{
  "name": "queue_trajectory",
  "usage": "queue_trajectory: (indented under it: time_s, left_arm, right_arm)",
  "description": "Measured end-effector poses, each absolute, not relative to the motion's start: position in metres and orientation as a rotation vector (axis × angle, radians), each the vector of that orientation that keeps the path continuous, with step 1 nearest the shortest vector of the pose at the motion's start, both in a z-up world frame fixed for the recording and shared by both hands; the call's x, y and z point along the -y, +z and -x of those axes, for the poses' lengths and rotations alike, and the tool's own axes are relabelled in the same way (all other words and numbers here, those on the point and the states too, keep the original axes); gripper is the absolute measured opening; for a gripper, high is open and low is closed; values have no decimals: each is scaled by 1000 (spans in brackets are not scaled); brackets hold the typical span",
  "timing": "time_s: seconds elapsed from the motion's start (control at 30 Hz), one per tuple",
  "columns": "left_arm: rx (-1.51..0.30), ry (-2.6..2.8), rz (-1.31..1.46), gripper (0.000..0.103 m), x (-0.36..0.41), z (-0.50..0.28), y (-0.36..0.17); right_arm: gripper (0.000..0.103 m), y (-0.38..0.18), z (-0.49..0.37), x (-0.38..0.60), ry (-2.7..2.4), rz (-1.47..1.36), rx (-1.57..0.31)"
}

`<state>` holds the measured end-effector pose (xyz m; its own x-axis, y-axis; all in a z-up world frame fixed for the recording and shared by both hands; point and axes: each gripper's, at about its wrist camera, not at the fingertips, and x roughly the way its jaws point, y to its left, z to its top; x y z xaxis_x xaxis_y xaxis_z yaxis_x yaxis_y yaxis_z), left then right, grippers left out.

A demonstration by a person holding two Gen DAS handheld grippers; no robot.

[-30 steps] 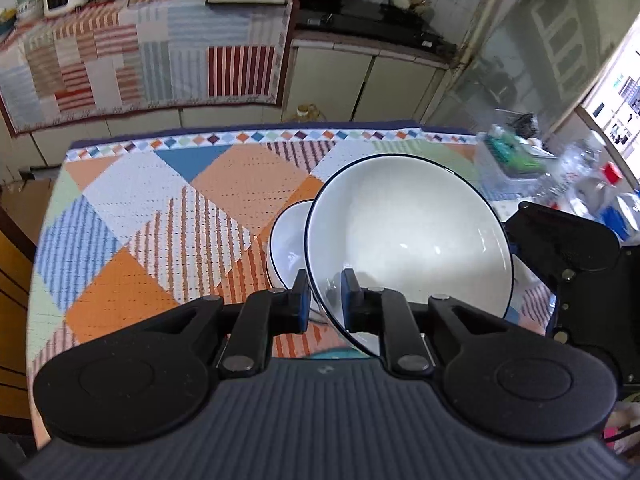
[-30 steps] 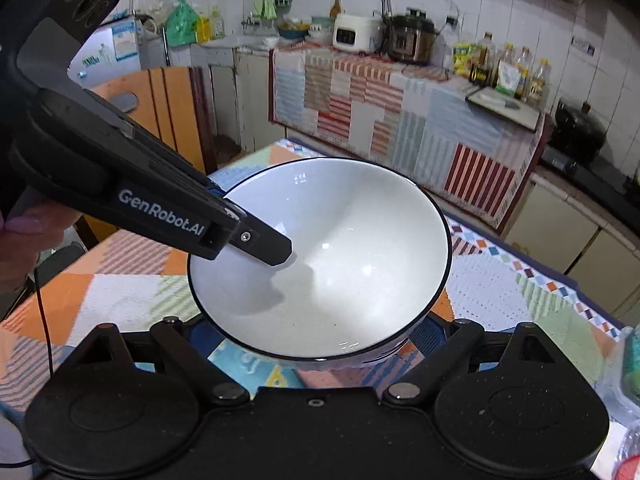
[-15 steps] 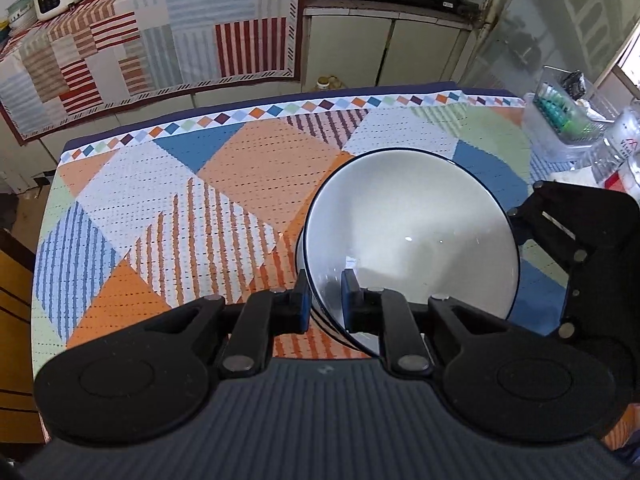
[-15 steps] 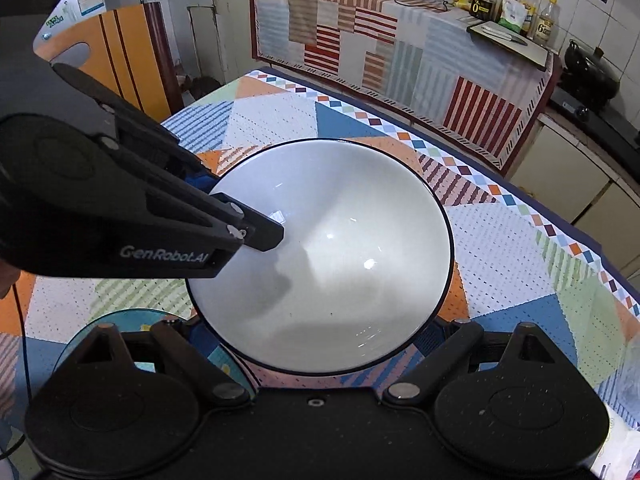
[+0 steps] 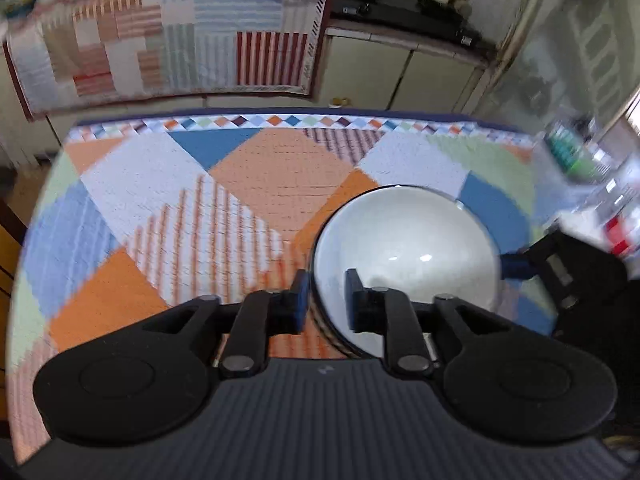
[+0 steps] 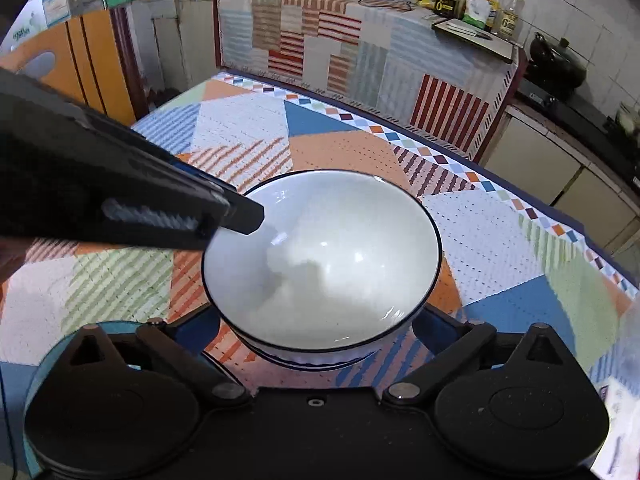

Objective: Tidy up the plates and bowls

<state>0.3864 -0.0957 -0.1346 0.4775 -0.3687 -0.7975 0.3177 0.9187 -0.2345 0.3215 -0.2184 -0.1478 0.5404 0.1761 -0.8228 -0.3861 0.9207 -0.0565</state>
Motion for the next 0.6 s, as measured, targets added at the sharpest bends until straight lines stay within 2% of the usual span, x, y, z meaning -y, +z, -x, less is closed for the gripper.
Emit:
queue_trajectory:
  time_s: [0.6]
  left_arm:
    - [-1016,-497,67,31,76,-355,-102]
  right_arm:
    - [102,-100,-256,217,354,116,-771]
